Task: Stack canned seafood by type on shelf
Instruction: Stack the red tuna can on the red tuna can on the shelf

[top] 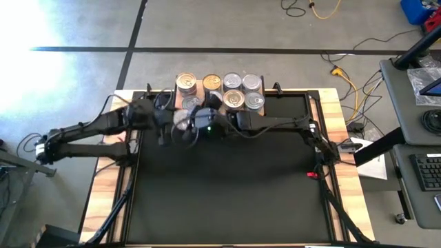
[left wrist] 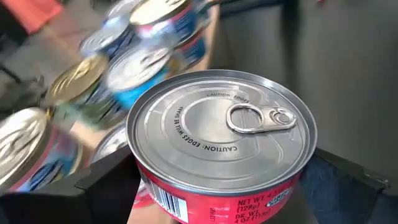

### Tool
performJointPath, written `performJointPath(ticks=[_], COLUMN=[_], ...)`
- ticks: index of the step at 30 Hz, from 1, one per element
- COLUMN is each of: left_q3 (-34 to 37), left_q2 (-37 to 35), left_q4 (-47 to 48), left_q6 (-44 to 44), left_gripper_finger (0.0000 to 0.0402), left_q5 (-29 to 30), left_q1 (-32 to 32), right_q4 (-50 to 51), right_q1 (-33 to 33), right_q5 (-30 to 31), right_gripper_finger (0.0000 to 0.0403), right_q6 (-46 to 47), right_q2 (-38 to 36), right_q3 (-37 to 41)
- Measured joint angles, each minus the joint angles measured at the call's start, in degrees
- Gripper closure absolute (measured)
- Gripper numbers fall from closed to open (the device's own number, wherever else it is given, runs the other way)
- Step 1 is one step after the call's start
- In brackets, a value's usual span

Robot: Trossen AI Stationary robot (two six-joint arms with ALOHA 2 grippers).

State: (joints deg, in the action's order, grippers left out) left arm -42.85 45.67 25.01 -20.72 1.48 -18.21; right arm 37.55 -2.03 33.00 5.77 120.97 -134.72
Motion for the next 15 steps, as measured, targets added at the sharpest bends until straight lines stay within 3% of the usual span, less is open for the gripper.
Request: performJointPath(ticks=[7, 12, 15], left_q3=[-3.19, -6.54, -8.77], left_q2=[4.47, 8.70, 12.53], left_q4=[0.25, 0.01, 0.85], left_q6=[-2.99, -2.81, -3.66], left_gripper_finger=[0.0042, 0.0042, 0.0041], left_q5=[-11.38, -19.55, -23.94], left_q1=[-14.41, -20.14, -21.69], right_q4=[-0.10, -0.28, -0.06], right_q1=[4.77, 7.69, 9.46], right_q5=[-0.36, -9.40, -11.15], right_gripper_finger=[0.0190, 0.0222, 0.0261], right_q6=[3.76, -6.33, -11.15], right_q2=[1.90, 1.87, 1.87], right_q3=[0.11, 0.11, 0.13])
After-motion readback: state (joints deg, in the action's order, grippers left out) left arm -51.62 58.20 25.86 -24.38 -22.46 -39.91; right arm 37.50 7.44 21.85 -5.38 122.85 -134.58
